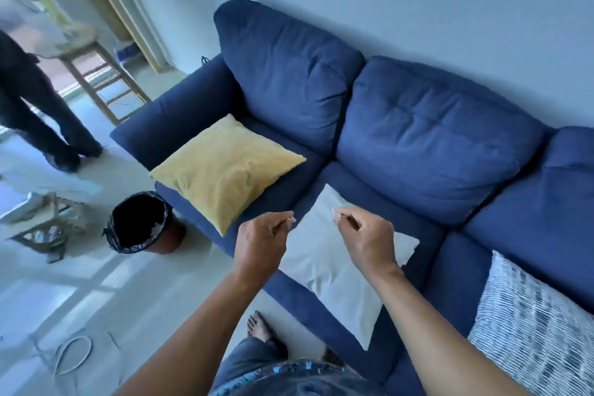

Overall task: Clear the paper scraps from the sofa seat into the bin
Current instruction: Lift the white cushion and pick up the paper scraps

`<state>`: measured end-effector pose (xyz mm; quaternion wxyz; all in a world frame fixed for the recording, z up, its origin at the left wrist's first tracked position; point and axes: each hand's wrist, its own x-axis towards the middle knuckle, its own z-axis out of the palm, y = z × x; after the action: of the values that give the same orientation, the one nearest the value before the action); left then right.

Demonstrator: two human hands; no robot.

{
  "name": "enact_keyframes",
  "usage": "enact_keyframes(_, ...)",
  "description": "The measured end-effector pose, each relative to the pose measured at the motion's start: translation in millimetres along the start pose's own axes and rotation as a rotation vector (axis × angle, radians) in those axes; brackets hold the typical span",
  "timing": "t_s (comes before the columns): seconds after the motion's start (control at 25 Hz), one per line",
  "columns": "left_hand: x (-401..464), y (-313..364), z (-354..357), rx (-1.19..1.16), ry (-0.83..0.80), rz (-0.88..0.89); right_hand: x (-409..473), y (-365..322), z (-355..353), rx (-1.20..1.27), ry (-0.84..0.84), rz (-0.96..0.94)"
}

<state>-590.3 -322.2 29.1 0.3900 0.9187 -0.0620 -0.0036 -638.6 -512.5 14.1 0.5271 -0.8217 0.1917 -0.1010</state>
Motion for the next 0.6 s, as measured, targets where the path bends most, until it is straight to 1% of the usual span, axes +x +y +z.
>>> enact_keyframes(0.12,-7,-28,-40,-0.013,0.142,-0.078,6,-30,41,-0.025,-0.117,-0.115)
enact_keyframes(0.32,-23,-83,-100,-0.027,0.304,-0.152,6,-75,113,-0.039,-0.263,-0.251)
enact_keyframes(0.6,-21,-171,-184,0.058,0.444,-0.294,-4,-138,231,-0.108,-0.348,-0.421)
